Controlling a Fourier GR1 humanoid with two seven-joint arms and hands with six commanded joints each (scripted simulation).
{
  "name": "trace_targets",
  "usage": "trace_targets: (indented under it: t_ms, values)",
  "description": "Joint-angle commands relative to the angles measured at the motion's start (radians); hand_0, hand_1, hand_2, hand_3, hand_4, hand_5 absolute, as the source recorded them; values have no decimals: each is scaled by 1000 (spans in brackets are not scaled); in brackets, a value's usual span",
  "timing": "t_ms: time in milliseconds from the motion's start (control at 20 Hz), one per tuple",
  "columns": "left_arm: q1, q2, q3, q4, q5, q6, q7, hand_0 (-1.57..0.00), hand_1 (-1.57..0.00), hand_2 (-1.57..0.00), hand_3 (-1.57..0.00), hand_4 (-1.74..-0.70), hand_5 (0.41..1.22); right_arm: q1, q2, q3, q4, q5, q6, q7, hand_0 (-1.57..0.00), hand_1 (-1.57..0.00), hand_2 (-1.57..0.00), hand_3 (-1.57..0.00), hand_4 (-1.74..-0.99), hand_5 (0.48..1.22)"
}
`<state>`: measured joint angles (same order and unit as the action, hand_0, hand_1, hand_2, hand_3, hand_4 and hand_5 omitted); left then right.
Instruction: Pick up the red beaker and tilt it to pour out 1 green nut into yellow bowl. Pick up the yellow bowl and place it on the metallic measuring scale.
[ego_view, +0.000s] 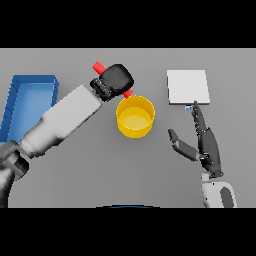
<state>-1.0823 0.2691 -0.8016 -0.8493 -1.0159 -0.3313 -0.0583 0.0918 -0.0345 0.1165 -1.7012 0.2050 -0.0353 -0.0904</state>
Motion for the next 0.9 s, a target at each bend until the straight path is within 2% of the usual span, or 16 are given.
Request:
trace_targets:
  t_ms: [0, 50, 250, 400, 600, 850]
  values:
    - [-16, -4, -22, 17, -26, 1, 0, -1571, -1571, -1571, -1499, -1730, 1220, 7, -2, -1, -4, 9, -8, 3, 1, 1, 1, 1, -1213, 591]
    - [-37, 7, -40, 16, -42, -7, -30, -1571, -1571, -1571, -1513, -1732, 1220, 7, 0, 2, -9, 15, -13, 1, 1, 1, 1, 1, -1205, 584]
    - [-96, -1, -129, 45, -129, -1, -72, -1571, -1571, -1571, -1547, -1737, 1221, 8, 8, 14, -3, 29, -17, -2, 1, 1, 1, 1, -1160, 569]
    - [-116, 4, -186, 59, -180, 8, -104, -1571, -1571, -1571, -1559, -1738, 1221, 13, 0, -5, -10, -2, -7, -12, 1, 1, 1, 1, -1147, 566]
    - [-146, 6, -255, 74, -248, 39, -134, -1571, -1571, -1571, -1566, -1734, 1221, 6, -5, 1, -13, 16, -14, -7, 1, 1, 1, 1, -1132, 573]
    - [-195, -19, -326, 82, -323, 43, -133, -1571, -1571, -1571, -1569, -1733, 1221, 22, -4, 0, -25, 9, -10, -12, 1, 1, 1, 1, -1130, 577]
